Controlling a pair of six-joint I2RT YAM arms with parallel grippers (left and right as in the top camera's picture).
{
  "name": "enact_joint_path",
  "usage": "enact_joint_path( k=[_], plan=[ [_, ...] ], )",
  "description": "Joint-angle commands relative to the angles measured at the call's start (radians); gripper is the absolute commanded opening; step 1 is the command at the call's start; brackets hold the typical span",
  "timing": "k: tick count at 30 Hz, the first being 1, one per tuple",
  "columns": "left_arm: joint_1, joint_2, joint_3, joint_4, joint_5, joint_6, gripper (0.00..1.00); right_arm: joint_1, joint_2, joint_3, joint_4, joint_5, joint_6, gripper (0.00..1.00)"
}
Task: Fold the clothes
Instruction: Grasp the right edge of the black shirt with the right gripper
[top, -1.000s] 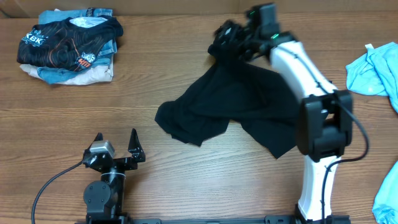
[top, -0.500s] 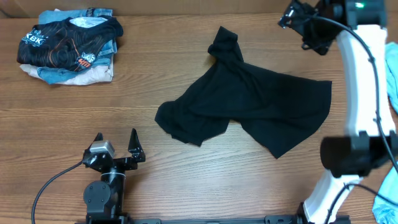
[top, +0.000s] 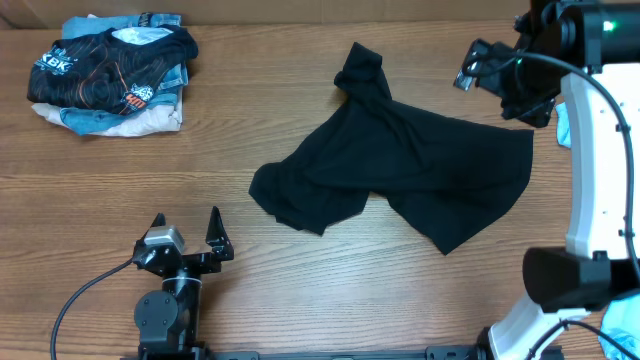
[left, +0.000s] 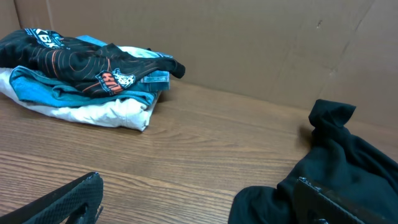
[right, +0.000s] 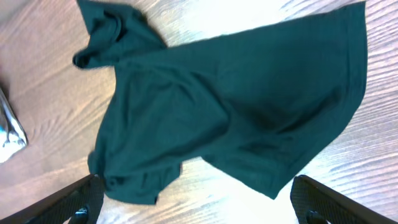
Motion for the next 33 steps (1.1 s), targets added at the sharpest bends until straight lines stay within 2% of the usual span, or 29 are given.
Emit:
enact_joint_path(
  k=[1, 4, 8, 18, 22, 27, 33],
  plan=[
    [0.008, -0.01, -0.004, 0.003, -0.01, 0.012, 1.0, 0.043, -0.117, -0.107, 0.0, 0.015, -0.026, 1.0],
    [0.008, -0.01, -0.004, 0.003, -0.01, 0.012, 1.0, 0.048, -0.2, -0.245, 0.0, 0.105, -0.006, 1.0],
    [0.008, -0.01, -0.004, 0.003, -0.01, 0.012, 1.0, 0.036, -0.296, -0.444, 0.008, 0.214, 0.108, 1.0],
    [0.008, -0.01, -0.004, 0.003, -0.01, 0.012, 1.0, 0.03, -0.323, -0.868, 0.235, 0.138, 0.109, 1.0],
    [0.008, -0.01, -0.004, 0.003, -0.01, 0.012, 1.0, 0.004, -0.323, -0.996, 0.333, 0.128, 0.166, 1.0],
    [0.008, -0.01, -0.004, 0.003, -0.01, 0.012, 1.0, -0.027, -0.323, -1.101, 0.494, 0.129, 0.154, 1.0],
    [0.008, -0.01, -0.004, 0.003, -0.01, 0.012, 1.0, -0.027, -0.323, -1.217, 0.711, 0.129, 0.025, 1.0]
  ],
)
